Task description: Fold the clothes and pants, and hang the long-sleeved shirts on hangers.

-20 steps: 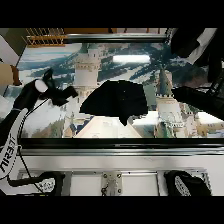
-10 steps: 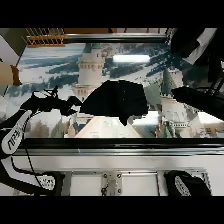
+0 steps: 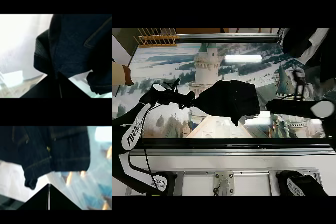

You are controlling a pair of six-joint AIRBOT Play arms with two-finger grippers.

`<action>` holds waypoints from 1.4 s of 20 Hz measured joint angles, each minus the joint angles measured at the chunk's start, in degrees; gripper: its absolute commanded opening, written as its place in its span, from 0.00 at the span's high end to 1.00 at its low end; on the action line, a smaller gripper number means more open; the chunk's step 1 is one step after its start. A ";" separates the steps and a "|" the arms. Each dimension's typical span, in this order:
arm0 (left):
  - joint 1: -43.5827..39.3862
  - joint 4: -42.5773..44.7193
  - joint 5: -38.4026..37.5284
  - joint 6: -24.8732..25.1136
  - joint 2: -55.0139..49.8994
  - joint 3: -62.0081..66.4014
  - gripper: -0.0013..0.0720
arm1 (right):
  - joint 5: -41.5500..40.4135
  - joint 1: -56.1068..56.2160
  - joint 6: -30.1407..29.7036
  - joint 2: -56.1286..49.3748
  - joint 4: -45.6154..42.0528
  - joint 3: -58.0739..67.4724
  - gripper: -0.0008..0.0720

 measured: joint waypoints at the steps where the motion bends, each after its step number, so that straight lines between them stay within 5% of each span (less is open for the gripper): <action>1: -0.07 0.96 -0.17 0.00 0.66 0.22 0.95 | -0.74 3.50 1.95 -1.95 -1.40 -0.52 0.05; 4: -0.17 2.91 -0.59 -0.15 2.10 0.61 0.95 | -4.02 12.76 5.51 -9.22 -1.75 -1.46 0.24; 11: -0.20 4.17 -0.92 -0.13 2.86 0.76 0.95 | -18.58 26.21 10.69 -24.52 1.92 -1.86 0.31; 12: -0.20 4.28 -0.92 -0.13 2.89 0.76 0.95 | -20.13 26.82 11.52 -25.62 2.01 -1.86 0.48; 14: -0.20 4.44 -0.74 -0.13 2.91 0.76 0.95 | -22.34 27.63 12.61 -27.17 2.21 -1.88 0.97; 20: 1.95 4.44 -0.94 -0.17 8.26 1.38 0.95 | -20.22 23.47 13.20 -21.42 -0.94 -0.20 0.97; 28: 5.70 0.87 -5.07 -0.66 35.80 16.72 0.95 | 0.98 4.61 10.34 6.23 -1.88 19.26 0.97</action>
